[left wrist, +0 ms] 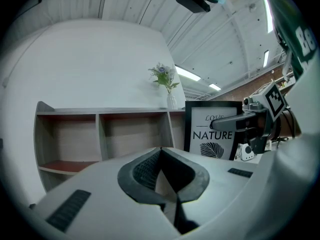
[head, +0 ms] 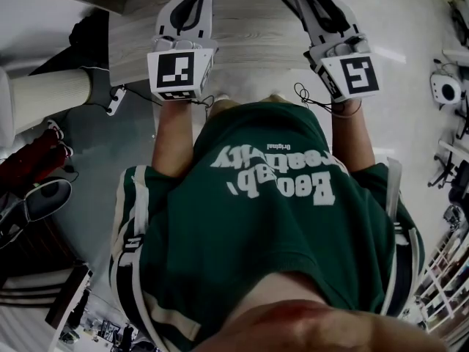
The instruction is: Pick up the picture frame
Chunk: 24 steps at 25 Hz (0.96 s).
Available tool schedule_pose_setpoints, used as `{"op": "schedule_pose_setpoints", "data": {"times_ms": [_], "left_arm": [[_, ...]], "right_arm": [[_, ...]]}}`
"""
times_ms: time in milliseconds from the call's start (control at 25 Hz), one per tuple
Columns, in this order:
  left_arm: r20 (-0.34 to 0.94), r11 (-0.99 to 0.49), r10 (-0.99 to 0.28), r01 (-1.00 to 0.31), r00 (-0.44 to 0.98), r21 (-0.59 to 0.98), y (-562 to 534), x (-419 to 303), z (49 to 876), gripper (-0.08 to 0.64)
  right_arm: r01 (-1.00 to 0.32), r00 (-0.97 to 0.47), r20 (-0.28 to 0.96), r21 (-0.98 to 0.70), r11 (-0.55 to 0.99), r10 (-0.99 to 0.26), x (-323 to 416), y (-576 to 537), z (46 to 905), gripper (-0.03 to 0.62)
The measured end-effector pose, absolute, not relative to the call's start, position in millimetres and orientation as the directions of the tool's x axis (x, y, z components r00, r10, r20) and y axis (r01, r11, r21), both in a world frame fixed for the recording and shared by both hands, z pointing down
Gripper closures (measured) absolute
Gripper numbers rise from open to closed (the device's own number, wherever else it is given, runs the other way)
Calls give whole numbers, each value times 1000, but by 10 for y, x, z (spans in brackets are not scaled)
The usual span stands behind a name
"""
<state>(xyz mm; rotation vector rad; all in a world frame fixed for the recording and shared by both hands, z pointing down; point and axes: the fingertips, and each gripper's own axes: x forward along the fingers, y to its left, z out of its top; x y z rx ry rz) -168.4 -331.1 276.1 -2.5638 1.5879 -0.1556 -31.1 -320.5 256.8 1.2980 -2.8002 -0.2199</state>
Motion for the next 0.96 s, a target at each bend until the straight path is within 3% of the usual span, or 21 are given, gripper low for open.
{"op": "schedule_pose_setpoints", "data": {"times_ms": [960], "left_arm": [[28, -512, -855, -837, 517, -195, -3487, -910, 2642, 541]], "right_arm": [[-788, -607, -20, 139, 599, -794, 347, -3279, 2599, 554]]}}
